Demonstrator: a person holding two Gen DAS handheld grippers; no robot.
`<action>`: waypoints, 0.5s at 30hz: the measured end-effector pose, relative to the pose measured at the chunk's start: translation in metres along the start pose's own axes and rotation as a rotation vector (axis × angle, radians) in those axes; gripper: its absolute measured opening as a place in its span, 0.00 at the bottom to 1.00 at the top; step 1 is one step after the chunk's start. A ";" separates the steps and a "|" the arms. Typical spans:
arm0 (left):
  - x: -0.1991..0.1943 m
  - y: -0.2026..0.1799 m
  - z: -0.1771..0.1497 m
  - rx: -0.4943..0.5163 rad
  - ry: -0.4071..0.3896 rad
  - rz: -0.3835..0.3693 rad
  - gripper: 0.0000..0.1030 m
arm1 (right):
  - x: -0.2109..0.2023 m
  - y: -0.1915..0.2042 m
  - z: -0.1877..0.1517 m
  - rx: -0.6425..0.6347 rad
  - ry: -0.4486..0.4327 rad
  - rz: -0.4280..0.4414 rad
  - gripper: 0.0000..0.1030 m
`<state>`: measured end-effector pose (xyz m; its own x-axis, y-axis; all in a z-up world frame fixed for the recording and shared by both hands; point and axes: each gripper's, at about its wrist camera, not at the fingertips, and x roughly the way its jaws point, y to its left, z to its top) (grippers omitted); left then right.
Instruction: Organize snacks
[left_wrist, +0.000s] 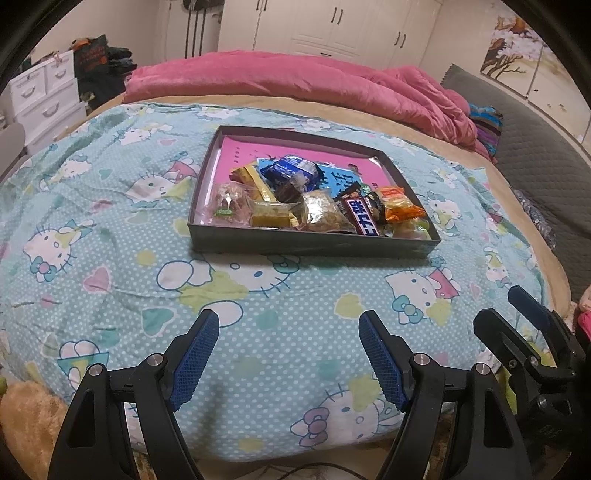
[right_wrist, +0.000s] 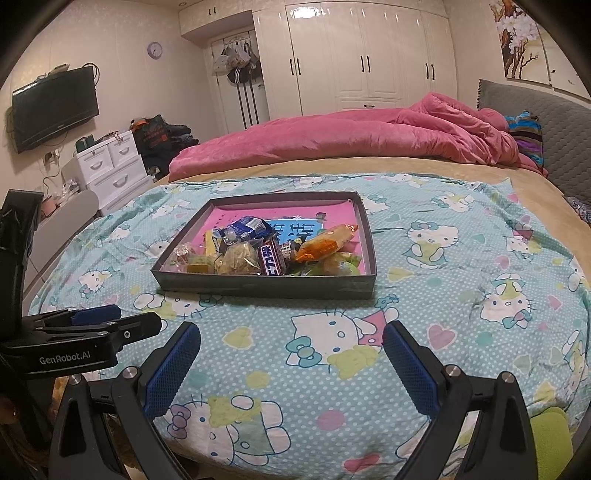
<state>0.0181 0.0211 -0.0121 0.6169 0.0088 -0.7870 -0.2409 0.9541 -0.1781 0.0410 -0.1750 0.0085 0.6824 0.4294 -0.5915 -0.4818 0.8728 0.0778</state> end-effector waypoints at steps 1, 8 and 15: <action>0.000 0.000 0.000 0.002 -0.003 0.006 0.77 | 0.000 0.000 0.000 0.000 -0.001 -0.001 0.97; -0.002 -0.001 0.001 0.006 -0.014 0.011 0.77 | -0.003 -0.001 0.002 0.001 -0.013 -0.005 0.97; -0.003 -0.005 0.002 0.009 -0.020 -0.009 0.77 | -0.002 -0.002 0.002 0.001 -0.016 -0.005 0.97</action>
<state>0.0187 0.0174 -0.0079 0.6336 0.0064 -0.7737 -0.2288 0.9568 -0.1795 0.0418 -0.1771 0.0114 0.6937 0.4289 -0.5786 -0.4781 0.8751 0.0754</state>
